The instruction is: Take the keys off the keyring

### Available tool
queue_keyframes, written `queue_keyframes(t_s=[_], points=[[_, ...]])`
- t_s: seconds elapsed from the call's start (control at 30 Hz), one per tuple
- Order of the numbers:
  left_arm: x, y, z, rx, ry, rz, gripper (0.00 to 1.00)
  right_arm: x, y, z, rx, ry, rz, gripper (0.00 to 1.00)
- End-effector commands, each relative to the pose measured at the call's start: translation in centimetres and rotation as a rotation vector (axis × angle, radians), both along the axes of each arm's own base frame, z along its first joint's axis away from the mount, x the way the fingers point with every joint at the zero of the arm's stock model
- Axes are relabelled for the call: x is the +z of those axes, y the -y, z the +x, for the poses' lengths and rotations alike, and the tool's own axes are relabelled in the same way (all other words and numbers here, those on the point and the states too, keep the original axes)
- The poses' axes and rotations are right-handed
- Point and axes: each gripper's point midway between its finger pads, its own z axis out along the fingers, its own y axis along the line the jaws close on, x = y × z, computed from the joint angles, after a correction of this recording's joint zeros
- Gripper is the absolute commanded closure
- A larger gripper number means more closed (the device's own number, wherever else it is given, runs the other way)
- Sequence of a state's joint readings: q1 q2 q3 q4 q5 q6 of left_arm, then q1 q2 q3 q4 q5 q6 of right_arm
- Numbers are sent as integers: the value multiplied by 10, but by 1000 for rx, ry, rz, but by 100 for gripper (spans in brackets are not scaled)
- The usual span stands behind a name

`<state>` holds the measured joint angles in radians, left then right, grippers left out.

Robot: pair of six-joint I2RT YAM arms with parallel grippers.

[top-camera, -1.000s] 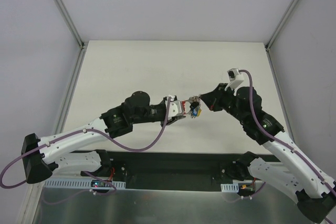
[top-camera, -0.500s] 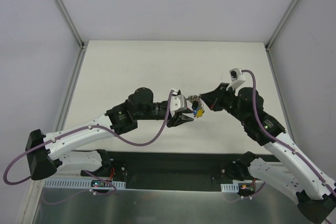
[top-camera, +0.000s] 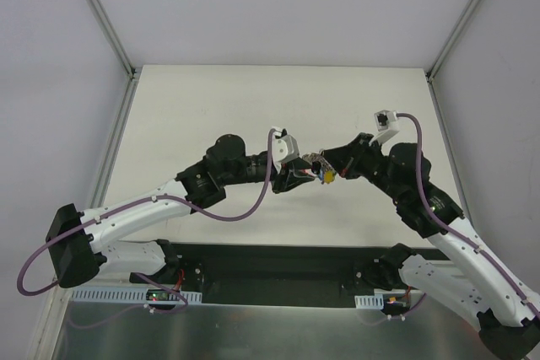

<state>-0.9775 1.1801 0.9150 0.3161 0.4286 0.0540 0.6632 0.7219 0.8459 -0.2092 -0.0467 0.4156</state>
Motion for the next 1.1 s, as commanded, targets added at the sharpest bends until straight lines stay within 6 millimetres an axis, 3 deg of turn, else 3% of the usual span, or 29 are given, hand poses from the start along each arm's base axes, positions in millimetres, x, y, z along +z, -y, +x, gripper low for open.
queue_keyframes(t_s=[0.0,0.47,1.07], points=[[24,5,-3,-35,55,-104,68,51,-3,-4,18,100,132,100],[14,10,7,-4,29,-74,69,57,-1,-6,7,98,176,100],[24,16,30,101,60,-142,68,57,-2,-7,8,98,197,100]])
